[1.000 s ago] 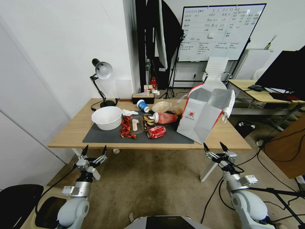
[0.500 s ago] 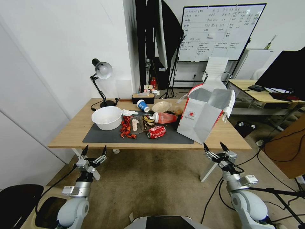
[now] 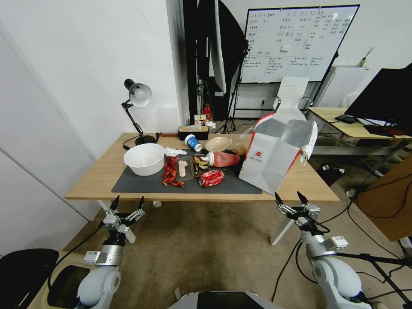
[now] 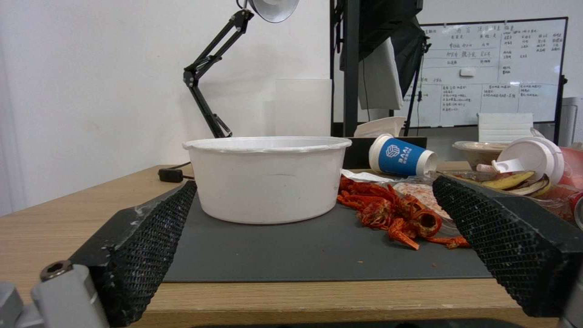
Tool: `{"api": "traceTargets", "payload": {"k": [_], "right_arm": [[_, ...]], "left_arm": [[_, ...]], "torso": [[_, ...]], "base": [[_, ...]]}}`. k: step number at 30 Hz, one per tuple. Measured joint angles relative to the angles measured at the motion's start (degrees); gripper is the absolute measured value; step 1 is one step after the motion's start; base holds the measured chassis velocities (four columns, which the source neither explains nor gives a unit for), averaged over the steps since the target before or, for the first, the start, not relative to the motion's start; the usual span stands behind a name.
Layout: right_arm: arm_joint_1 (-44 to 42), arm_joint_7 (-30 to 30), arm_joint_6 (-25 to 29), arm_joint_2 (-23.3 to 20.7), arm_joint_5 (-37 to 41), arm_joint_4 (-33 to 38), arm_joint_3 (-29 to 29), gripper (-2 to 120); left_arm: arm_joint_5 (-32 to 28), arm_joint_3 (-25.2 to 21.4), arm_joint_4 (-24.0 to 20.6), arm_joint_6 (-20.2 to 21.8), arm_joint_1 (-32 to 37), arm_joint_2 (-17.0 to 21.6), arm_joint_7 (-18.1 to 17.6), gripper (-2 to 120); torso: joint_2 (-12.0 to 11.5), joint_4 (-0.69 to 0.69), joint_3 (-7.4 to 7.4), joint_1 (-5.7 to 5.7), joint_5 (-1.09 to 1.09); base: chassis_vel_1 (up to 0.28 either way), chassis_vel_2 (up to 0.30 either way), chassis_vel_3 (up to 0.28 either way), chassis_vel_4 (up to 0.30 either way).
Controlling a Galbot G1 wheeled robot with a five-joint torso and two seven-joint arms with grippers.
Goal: Pick up the food delivery bag from the floor and place it on the table.
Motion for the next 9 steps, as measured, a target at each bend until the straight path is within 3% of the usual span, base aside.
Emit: {"api": "traceTargets", "payload": {"k": [9], "right_arm": [[0.0,0.0,0.0,0.0,0.0,0.0,0.0,100]], "left_arm": [[0.0,0.0,0.0,0.0,0.0,0.0,0.0,100]], "torso": [[0.0,0.0,0.0,0.0,0.0]], "base": [[0.0,0.0,0.0,0.0]]}}
